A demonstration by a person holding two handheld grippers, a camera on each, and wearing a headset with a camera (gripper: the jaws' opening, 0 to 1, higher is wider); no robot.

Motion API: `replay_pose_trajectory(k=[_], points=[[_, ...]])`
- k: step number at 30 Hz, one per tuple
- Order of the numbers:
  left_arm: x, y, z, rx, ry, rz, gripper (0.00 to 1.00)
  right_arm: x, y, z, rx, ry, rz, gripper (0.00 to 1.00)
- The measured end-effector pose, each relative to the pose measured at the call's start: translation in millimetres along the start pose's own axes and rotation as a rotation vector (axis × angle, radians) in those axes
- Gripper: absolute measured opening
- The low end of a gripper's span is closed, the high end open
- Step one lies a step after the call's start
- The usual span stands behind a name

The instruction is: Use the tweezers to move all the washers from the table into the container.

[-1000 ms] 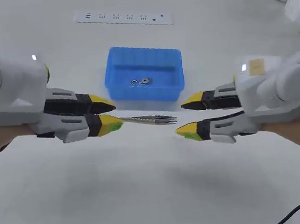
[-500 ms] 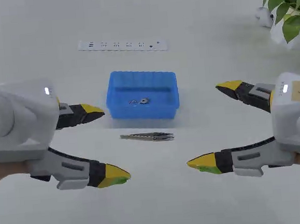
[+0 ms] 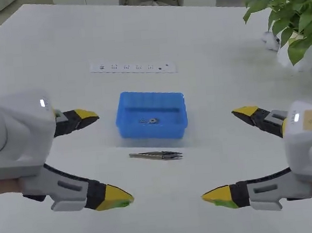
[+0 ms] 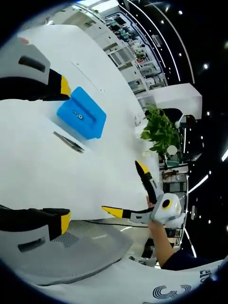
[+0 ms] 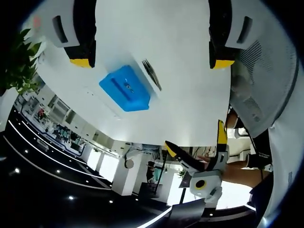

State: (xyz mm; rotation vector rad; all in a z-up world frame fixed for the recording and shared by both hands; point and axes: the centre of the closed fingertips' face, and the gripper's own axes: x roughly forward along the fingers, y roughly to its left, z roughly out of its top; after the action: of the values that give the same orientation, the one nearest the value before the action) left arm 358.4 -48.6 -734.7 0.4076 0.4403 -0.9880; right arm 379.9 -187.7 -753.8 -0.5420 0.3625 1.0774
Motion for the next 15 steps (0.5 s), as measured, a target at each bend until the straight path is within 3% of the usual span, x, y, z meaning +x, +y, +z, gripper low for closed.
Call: replay_pose_trajectory(k=[5,6,7,10,15], points=[[-11.0,2.0,-0.3,0.016,0.029,0.036,1.0,-4.0,0.4,-3.6,0.018,0.01,-0.019,1.0],[-13.1,4.8,1.0,-0.009,0.022,0.055,1.0,-4.3,0.4,-4.2,0.023,0.011,-0.022,1.0],[-14.6,6.6,6.1,-0.044,-0.012,0.069,1.0,-4.6,0.6,-4.7,0.029,0.011,-0.023,1.0],[-16.8,3.4,6.7,-0.035,-0.013,0.057,1.0,-4.3,3.7,-5.6,0.03,0.013,-0.022,1.0],[-20.5,1.0,-4.0,-0.02,0.036,0.042,1.0,-3.8,8.8,-8.4,0.024,0.027,-0.001,1.0]])
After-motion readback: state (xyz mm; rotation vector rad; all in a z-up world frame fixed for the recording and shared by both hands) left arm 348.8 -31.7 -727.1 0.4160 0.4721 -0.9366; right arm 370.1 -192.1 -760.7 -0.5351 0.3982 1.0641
